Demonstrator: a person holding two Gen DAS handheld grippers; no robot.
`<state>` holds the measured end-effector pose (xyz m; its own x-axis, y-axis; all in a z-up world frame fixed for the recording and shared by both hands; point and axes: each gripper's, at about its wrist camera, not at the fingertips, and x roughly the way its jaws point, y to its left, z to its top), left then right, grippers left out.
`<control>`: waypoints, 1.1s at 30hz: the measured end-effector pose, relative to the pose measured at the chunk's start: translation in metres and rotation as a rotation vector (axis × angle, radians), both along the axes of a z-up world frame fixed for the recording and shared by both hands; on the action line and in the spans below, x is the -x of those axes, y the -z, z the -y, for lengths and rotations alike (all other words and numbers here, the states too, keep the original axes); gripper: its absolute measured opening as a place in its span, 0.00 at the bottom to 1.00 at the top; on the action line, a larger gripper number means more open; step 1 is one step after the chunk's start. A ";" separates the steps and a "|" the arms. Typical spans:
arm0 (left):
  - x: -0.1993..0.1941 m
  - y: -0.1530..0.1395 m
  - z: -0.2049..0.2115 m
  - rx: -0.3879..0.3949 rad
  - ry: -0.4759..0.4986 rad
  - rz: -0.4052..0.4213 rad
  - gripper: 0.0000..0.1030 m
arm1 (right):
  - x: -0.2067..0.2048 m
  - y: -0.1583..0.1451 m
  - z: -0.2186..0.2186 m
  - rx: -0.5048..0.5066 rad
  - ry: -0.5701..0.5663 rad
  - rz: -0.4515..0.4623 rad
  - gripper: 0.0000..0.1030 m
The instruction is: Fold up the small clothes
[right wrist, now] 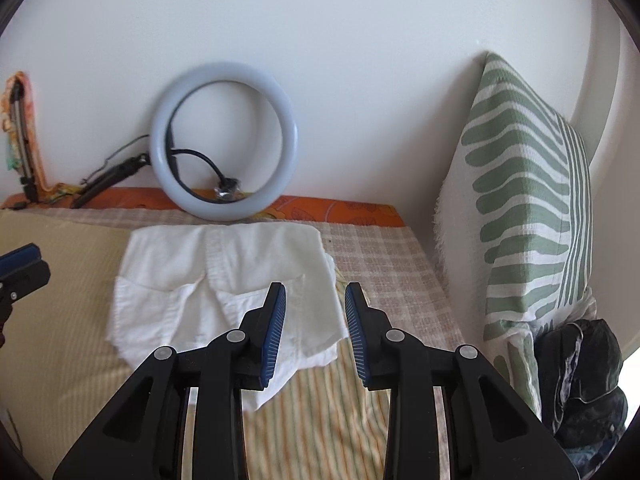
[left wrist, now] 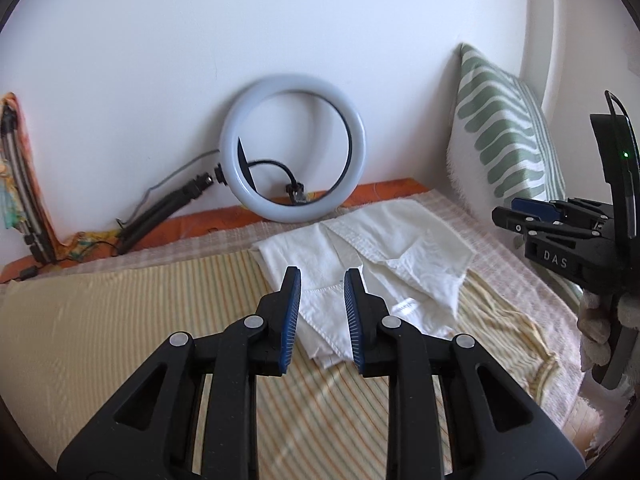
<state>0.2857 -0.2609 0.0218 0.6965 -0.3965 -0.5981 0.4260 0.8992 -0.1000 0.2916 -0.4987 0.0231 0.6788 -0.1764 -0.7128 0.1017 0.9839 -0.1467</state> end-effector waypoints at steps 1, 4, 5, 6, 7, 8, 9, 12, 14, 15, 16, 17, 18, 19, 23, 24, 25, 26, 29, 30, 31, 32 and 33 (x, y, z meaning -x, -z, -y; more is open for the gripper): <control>0.006 -0.005 -0.004 0.002 0.002 0.004 0.21 | 0.006 -0.006 -0.004 0.001 -0.004 0.008 0.28; 0.027 -0.020 -0.017 0.014 0.016 0.010 0.26 | 0.029 -0.027 -0.015 -0.005 -0.020 0.031 0.28; 0.037 -0.025 -0.024 0.018 0.018 0.022 0.30 | 0.037 -0.034 -0.020 -0.010 -0.026 0.037 0.29; 0.045 -0.029 -0.028 0.022 0.021 0.032 0.36 | 0.048 -0.042 -0.027 -0.017 -0.035 0.046 0.33; 0.053 -0.033 -0.033 0.023 0.025 0.041 0.36 | 0.056 -0.047 -0.030 -0.017 -0.035 0.052 0.36; 0.061 -0.036 -0.038 0.022 0.030 0.046 0.36 | 0.065 -0.053 -0.036 -0.014 -0.040 0.061 0.40; 0.071 -0.039 -0.044 0.027 0.036 0.048 0.37 | 0.076 -0.060 -0.045 -0.002 -0.049 0.076 0.43; 0.094 -0.046 -0.061 0.039 0.060 0.042 0.50 | 0.099 -0.070 -0.064 0.026 -0.046 0.097 0.51; 0.110 -0.050 -0.071 0.036 0.067 0.055 0.53 | 0.116 -0.077 -0.075 -0.009 -0.036 0.115 0.57; 0.118 -0.052 -0.076 0.032 0.075 0.060 0.54 | 0.122 -0.079 -0.079 -0.026 -0.034 0.121 0.59; 0.125 -0.054 -0.080 0.025 0.082 0.065 0.57 | 0.128 -0.081 -0.084 -0.040 -0.032 0.127 0.59; 0.132 -0.056 -0.086 0.018 0.082 0.072 0.59 | 0.135 -0.082 -0.090 -0.050 -0.030 0.133 0.59; 0.139 -0.057 -0.091 0.012 0.078 0.083 0.62 | 0.142 -0.083 -0.097 -0.055 -0.022 0.146 0.61; 0.146 -0.059 -0.097 0.007 0.077 0.092 0.65 | 0.148 -0.084 -0.102 -0.056 -0.018 0.156 0.63; 0.170 -0.060 -0.120 -0.001 0.066 0.118 0.73 | 0.166 -0.082 -0.120 -0.060 0.001 0.188 0.74; 0.176 -0.060 -0.126 -0.005 0.059 0.130 0.76 | 0.170 -0.082 -0.123 -0.070 0.002 0.191 0.74; 0.181 -0.058 -0.130 -0.006 0.052 0.140 0.79 | 0.172 -0.080 -0.125 -0.077 0.004 0.194 0.74; 0.187 -0.057 -0.134 -0.011 0.047 0.151 0.80 | 0.174 -0.078 -0.128 -0.077 0.006 0.198 0.74; 0.197 -0.052 -0.139 -0.027 0.045 0.168 0.85 | 0.180 -0.073 -0.136 -0.072 0.014 0.204 0.77; 0.200 -0.050 -0.141 -0.032 0.043 0.173 0.87 | 0.183 -0.072 -0.138 -0.074 0.014 0.206 0.78; 0.202 -0.049 -0.142 -0.038 0.041 0.177 0.89 | 0.185 -0.071 -0.140 -0.075 0.014 0.207 0.78; 0.205 -0.047 -0.143 -0.044 0.037 0.183 0.91 | 0.185 -0.069 -0.141 -0.074 0.015 0.212 0.78; 0.206 -0.046 -0.143 -0.049 0.034 0.191 0.94 | 0.188 -0.068 -0.142 -0.074 0.020 0.217 0.78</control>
<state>0.0798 -0.1174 0.0673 0.7858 -0.3953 -0.4756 0.4630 0.8859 0.0287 0.1040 -0.3570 0.0912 0.8146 -0.1437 -0.5619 0.1423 0.9887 -0.0467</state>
